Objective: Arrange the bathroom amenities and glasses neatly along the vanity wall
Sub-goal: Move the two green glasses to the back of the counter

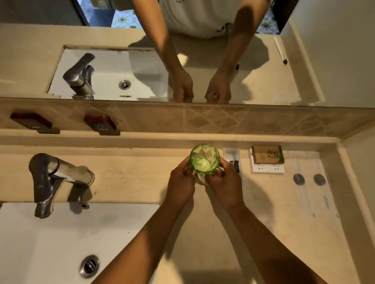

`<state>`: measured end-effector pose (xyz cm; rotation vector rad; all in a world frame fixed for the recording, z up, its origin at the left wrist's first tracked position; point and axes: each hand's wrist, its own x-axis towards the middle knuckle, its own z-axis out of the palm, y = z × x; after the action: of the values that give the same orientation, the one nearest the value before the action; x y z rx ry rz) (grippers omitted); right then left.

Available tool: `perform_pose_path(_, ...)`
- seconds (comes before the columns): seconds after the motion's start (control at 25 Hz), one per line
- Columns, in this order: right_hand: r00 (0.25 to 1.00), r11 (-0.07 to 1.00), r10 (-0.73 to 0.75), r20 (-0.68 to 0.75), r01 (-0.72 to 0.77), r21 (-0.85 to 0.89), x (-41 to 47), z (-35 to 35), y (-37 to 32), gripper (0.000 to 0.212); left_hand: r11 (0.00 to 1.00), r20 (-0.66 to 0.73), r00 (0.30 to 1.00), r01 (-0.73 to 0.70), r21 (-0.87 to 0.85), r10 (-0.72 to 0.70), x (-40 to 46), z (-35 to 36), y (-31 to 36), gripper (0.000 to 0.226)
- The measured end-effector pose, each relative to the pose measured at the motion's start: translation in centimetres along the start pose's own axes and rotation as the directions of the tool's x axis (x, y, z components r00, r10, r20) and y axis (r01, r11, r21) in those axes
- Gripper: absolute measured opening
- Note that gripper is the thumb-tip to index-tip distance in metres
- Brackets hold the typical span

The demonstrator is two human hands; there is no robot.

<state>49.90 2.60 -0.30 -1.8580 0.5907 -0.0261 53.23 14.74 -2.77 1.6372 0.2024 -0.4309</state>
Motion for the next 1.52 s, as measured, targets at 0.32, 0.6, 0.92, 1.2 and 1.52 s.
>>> perform_pose_path(0.32,0.999,1.000,0.017,-0.031,-0.016,0.006,1.7,0.2,0.3,0.040,0.997,-0.016,0.999,0.034,-0.076,-0.036,1.6,0.8,0.2,0.052)
perform_pose_path(0.6,0.999,0.999,0.039,0.005,-0.040,0.014,1.9,-0.5,0.6,0.047,0.999,-0.004,0.999,0.039,-0.019,-0.039,2.3,1.2,-1.0,0.050)
perform_pose_path(0.92,0.992,0.989,0.112,0.063,-0.105,-0.108,-2.7,-5.9,2.8,0.066,0.981,-0.006,0.996,0.093,0.168,-0.094,-4.6,1.6,-4.4,0.031)
perform_pose_path(1.2,0.988,0.983,0.145,-0.061,-0.151,-0.108,-12.7,-16.0,7.4,0.021,0.936,0.201,0.946,0.188,0.299,-0.254,-16.2,4.8,-10.3,0.019)
perform_pose_path(1.52,0.973,0.886,0.227,-0.044,-0.225,-0.406,-25.4,-21.7,17.6,0.047,0.851,0.519,0.837,-0.137,0.506,-0.174,-22.5,6.5,-12.1,0.039)
